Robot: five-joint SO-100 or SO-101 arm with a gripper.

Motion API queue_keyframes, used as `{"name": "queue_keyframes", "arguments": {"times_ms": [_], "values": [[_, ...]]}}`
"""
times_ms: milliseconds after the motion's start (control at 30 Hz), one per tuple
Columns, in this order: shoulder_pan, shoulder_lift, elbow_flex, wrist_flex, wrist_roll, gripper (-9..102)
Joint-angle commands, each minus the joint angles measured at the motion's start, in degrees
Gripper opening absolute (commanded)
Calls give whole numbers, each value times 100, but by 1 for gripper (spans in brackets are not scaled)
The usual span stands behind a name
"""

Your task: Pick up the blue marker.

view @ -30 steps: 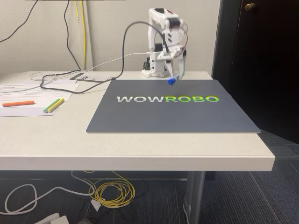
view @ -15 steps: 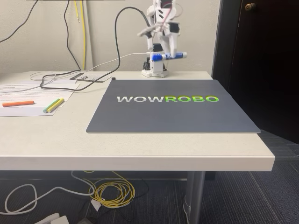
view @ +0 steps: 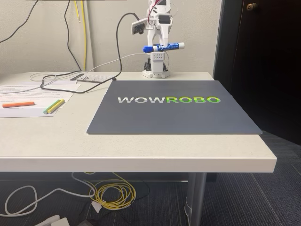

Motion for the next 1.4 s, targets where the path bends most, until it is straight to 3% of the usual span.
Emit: {"name": "queue_keyframes", "arguments": {"times_ms": [0, 600, 1367], "values": [[105, 475, 264, -378, 114, 0], [510, 1354, 1556, -1415, 563, 0], [536, 1477, 1723, -1468, 519, 8]]}}
